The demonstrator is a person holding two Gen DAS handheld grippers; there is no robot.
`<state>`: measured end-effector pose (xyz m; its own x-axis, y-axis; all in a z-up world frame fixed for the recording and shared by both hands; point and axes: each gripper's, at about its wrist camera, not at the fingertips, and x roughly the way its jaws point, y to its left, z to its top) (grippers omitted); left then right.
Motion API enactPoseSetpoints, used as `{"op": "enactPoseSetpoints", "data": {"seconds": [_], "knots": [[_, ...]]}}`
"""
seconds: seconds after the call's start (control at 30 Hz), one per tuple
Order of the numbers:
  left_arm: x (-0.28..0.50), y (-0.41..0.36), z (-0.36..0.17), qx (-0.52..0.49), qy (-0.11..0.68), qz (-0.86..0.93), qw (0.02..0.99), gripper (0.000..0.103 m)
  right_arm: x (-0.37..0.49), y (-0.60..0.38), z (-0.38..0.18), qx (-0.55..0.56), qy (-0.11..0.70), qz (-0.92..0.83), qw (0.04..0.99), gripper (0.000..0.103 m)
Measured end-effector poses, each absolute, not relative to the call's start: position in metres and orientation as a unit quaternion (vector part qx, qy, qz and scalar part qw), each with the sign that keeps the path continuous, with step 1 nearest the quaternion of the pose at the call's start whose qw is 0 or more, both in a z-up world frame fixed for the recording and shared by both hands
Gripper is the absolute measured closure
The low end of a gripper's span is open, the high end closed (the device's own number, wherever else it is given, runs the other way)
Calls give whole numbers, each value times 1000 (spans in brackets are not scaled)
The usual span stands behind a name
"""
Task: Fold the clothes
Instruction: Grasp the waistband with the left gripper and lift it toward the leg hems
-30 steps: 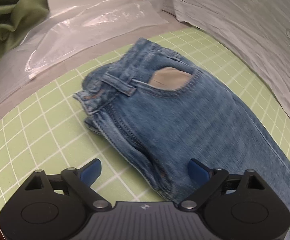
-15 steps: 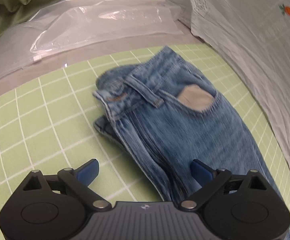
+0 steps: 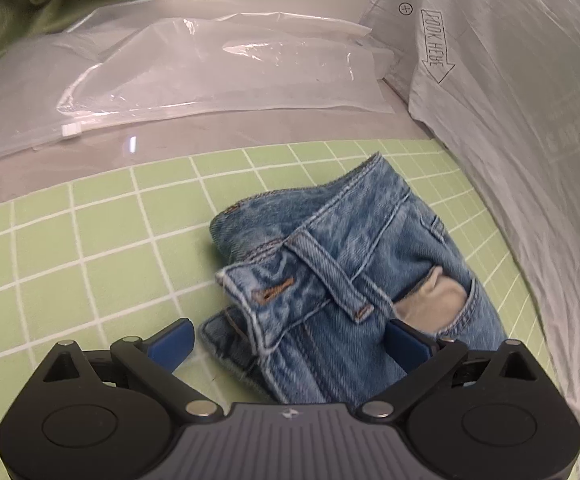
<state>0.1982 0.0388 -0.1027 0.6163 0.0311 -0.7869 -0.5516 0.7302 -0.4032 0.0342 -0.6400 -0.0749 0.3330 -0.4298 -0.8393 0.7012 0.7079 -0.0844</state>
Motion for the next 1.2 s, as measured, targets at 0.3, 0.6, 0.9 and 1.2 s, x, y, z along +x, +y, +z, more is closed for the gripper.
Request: {"op": "enactPoseSetpoints", "data": {"seconds": [0.3, 0.6, 0.9, 1.2], "knots": [[209, 41, -101, -350, 389, 142, 840, 48, 44, -624, -71, 125, 464, -336, 810, 0], [202, 4, -48, -276, 348, 66, 894, 68, 31, -634, -81, 152, 463, -351, 800, 0], [195, -104, 3, -151, 331, -64, 929, 70, 10, -648, -93, 170, 453, -360, 797, 0], [188, -226, -65, -24, 433, -165, 886, 69, -22, -668, -103, 202, 444, -375, 788, 0]]}}
